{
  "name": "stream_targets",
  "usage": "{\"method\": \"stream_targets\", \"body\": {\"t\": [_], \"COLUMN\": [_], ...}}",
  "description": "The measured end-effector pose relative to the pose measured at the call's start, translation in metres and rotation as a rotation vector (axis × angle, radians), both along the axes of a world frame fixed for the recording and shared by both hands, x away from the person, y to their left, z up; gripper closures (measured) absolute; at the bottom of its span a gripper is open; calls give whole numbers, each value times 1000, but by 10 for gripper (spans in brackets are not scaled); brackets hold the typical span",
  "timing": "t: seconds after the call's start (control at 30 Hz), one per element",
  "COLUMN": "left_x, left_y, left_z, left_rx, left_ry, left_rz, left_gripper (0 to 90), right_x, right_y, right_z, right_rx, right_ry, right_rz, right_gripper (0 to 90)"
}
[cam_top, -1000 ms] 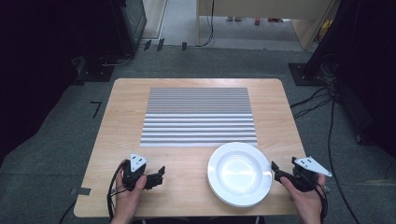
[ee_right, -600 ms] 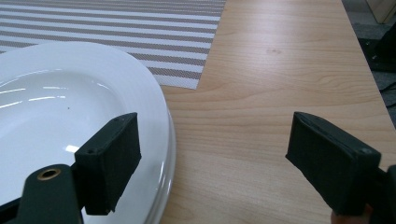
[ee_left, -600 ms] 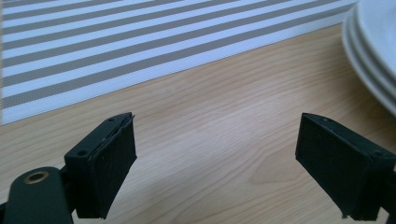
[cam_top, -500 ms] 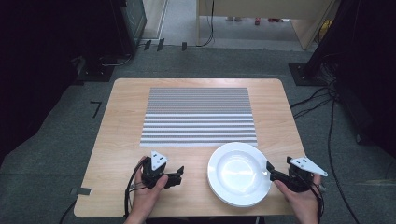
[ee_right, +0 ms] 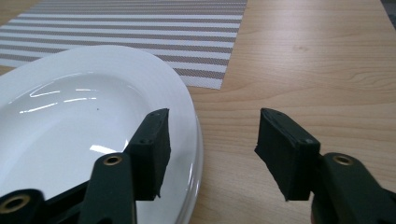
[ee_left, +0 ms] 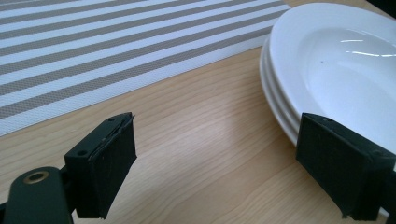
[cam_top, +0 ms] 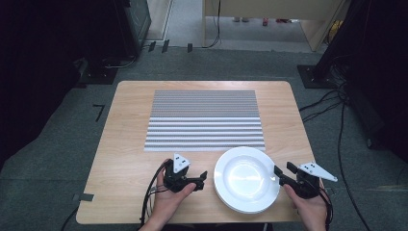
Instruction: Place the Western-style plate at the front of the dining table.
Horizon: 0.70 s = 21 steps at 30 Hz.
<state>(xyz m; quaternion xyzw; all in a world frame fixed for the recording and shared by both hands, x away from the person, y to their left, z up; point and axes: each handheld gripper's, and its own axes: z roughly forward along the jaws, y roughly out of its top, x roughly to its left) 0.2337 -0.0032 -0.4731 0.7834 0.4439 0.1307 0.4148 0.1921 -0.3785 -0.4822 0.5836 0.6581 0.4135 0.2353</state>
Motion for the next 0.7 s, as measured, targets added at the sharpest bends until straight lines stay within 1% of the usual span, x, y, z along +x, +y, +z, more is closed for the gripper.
{"method": "stream_targets", "body": {"t": [0.03, 0.1, 0.13, 0.17, 0.2, 0.23, 0.27, 0.3, 0.33, 0.37, 0.4, 0.47, 0.53, 0.57, 0.6, 0.63, 0.7], "left_x": [0, 0, -1, -1, -1, -1, -1, 0, 0, 0, 0, -1, -2, -3, -3, -4, -5], "left_y": [-5, -7, -13, -13, -18, -18, -21, -23, -25, -29, -31, -34, -35, -36, -36, -36, -37], "left_z": [0, 1, 1, 1, 2, 2, 3, 3, 3, 4, 3, 3, 2, 0, 0, -1, -2], "left_rx": [-10, -11, -20, -20, -30, -30, -39, -49, -58, -59, -61, -56, -52, -54, -54, -64, -71], "left_ry": [7, 7, 12, 12, 16, 16, 21, 27, 36, 42, 44, 44, 46, 52, 52, 57, 62], "left_rz": [-8, -15, -24, -24, -36, -36, -41, -48, -53, -63, -63, -66, -74, -86, -86, -96, -104], "left_gripper": [125, 132, 133, 138, 138, 139, 142, 142, 143, 152, 155, 213, 246, 259, 288, 317, 358], "right_x": [0, 0, 1, 1, 1, 1, 1, 1, 2, 2, 2, 3, 2, 3, 3, 3, 3], "right_y": [1, 1, 1, 2, 2, 2, 3, 3, 3, 3, 3, 2, 0, -1, -1, -3, -4], "right_z": [0, 0, 0, 0, -1, -1, -2, -2, -3, -4, -4, -5, -5, -6, -6, -6, -7], "right_rx": [22, 28, 51, 60, 85, 85, 111, 111, 123, 143, 150, 152, 169, 184, 184, 195, 195], "right_ry": [-1, -1, 3, 4, 15, 15, 34, 34, 42, 53, 66, 67, 63, 62, 62, 65, 67], "right_rz": [5, 7, 16, 25, 40, 40, 46, 46, 51, 57, 58, 55, 46, 48, 48, 52, 53], "right_gripper": [500, 511, 551, 559, 564, 564, 584, 584, 594, 615, 624, 650, 690, 706, 706, 731, 738]}}
